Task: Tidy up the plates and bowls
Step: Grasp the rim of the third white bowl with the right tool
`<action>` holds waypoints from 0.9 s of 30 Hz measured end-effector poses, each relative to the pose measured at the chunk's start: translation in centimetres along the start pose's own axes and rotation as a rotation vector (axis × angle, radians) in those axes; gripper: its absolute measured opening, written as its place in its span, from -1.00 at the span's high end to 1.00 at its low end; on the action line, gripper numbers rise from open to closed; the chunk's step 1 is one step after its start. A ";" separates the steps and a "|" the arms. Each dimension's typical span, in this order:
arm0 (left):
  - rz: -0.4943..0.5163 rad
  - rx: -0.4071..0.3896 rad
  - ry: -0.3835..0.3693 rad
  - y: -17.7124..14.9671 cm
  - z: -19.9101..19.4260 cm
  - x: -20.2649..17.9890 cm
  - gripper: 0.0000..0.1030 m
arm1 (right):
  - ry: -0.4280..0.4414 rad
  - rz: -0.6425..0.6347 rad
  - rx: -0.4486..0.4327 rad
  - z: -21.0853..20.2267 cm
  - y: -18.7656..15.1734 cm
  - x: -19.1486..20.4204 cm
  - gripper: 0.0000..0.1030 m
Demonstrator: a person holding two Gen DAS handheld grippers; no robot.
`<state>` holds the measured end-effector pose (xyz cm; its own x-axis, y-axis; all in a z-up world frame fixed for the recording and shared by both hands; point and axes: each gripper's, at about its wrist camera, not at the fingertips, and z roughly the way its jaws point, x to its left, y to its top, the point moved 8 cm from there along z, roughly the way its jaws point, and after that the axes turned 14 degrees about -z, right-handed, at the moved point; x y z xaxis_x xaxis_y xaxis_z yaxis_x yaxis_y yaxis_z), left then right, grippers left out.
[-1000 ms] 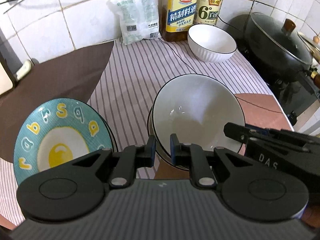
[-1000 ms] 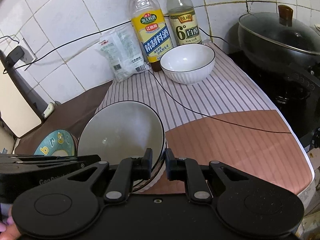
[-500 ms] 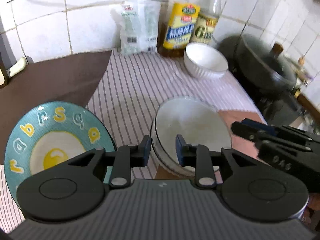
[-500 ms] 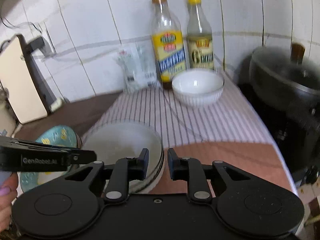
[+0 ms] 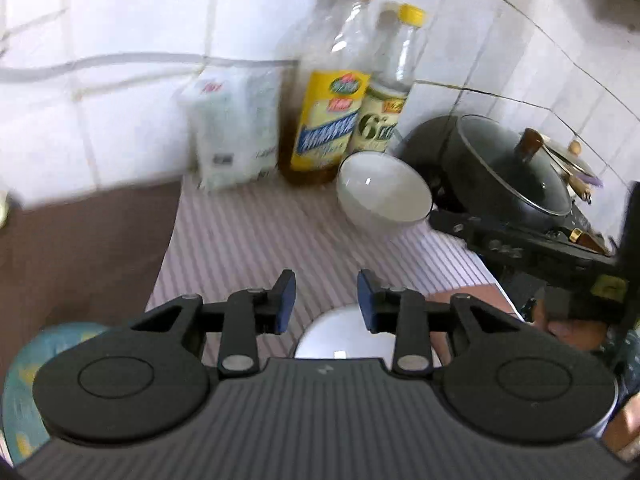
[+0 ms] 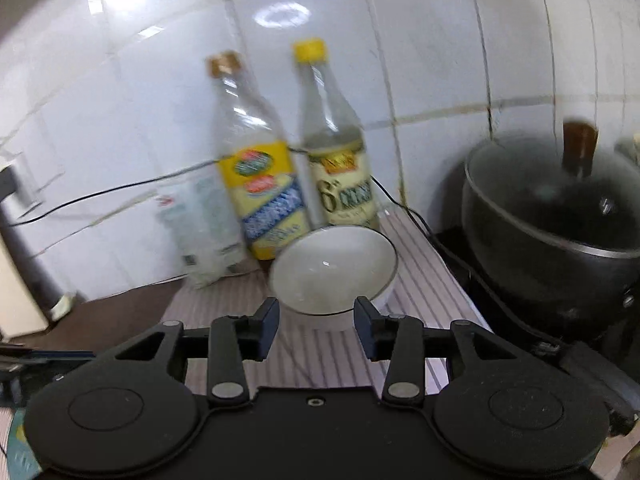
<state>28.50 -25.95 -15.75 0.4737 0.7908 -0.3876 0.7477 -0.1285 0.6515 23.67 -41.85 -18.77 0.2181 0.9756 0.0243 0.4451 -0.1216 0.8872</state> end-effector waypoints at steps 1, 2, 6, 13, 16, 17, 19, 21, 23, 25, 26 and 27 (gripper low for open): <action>0.024 -0.011 0.004 0.6 0.5 -0.2 0.28 | -0.014 0.008 0.007 0.7 -0.1 -0.3 0.10; 0.043 -0.017 0.009 1.2 1.1 -0.4 0.22 | -0.032 0.016 0.020 1.4 -0.3 -0.6 0.09; 0.052 -0.010 -0.027 3.4 3.9 -1.0 0.10 | -0.079 0.038 0.058 3.6 -0.7 -1.8 0.08; 0.007 -0.028 -0.040 6.4 9.6 -1.7 0.00 | -0.107 0.032 0.084 6.4 -0.4 -2.7 0.08; -0.027 0.020 -0.044 6.6 12.3 -1.7 0.00 | -0.109 0.024 0.093 7.2 -0.3 -2.6 0.08; -0.033 0.031 -0.045 6.5 13.1 -1.7 0.00 | -0.107 0.019 0.094 7.5 -0.3 -2.5 0.08; -0.060 0.065 -0.036 6.4 14.8 -1.3 0.01 | -0.107 0.010 0.099 7.8 -0.3 -2.3 0.08; -0.122 0.130 -0.042 6.1 16.4 -0.8 0.01 | -0.108 0.008 0.101 8.2 -0.2 -2.2 0.08; -0.168 0.165 -0.039 5.7 17.3 -0.2 0.05 | -0.103 0.014 0.108 8.4 -0.3 -2.3 0.07; -0.175 0.164 -0.029 5.6 17.6 0.1 0.02 | -0.101 0.011 0.110 8.8 -0.3 -2.2 0.08; -0.179 0.159 -0.031 5.6 17.6 0.2 0.08 | -0.097 0.011 0.114 9.0 -0.3 -2.2 0.08; -0.187 0.158 -0.032 5.6 17.5 0.2 0.16 | -0.094 0.010 0.115 9.1 -0.3 -2.2 0.08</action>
<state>40.92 -36.97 -23.61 0.3329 0.7904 -0.5142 0.8862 -0.0759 0.4570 30.95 -45.65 -23.27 0.3008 0.9536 -0.0152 0.5380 -0.1565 0.8283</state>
